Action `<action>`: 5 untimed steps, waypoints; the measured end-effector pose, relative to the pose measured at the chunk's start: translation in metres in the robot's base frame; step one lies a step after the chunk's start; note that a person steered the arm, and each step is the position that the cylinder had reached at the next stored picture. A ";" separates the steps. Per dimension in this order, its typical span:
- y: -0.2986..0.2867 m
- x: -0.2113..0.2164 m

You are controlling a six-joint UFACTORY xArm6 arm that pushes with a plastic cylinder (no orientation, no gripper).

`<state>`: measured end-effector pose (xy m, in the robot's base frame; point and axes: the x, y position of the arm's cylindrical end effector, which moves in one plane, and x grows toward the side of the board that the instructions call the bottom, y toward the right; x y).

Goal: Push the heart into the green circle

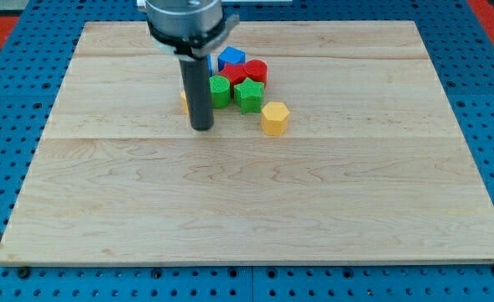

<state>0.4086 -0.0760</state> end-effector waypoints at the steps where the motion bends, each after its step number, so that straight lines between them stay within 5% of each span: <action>1: -0.049 -0.012; 5: -0.011 -0.036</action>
